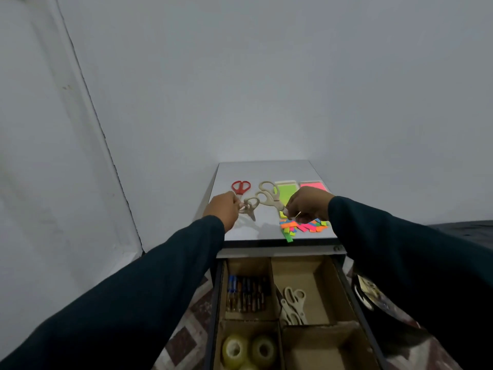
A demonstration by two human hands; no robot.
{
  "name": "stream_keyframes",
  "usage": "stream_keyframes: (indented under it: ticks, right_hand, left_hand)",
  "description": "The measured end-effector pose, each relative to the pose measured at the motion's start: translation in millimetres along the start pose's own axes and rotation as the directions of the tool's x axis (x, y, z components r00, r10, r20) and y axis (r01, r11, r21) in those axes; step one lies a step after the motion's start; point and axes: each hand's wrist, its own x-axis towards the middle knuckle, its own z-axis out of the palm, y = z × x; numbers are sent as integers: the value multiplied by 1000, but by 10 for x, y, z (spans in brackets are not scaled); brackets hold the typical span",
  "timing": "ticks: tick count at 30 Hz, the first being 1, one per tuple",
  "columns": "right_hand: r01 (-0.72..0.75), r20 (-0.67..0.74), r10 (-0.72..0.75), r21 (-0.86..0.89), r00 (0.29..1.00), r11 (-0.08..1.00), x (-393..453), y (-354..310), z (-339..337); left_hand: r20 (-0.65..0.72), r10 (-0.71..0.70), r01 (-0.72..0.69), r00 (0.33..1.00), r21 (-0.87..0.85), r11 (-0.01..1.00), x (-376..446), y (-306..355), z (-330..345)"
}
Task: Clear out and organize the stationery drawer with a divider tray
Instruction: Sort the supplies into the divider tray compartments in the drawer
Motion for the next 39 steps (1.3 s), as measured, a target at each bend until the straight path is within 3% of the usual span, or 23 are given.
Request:
stream_keyframes:
  ticks: [4, 8, 16, 26, 39]
  right_hand:
    - [-15, 21, 15, 0, 1000, 1000, -237, 190, 83]
    - [-38, 43, 38, -8, 998, 999, -462, 413, 264]
    - [-113, 110, 123, -96, 986, 989, -681, 736, 474]
    - [-201, 178, 215, -96, 960, 975, -659, 1079, 537]
    - [-302, 138, 322, -147, 937, 942, -411, 1553, 627]
  left_hand:
    - [15, -70, 72, 997, -242, 968, -238, -81, 14]
    - [90, -101, 128, 991, -375, 918, -515, -176, 161]
    - [228, -196, 283, 954, -459, 842, -826, -314, 532]
    - [438, -330, 549, 836, -647, 529, -978, -311, 862]
    - [524, -364, 630, 770, -713, 307, -941, -403, 1277]
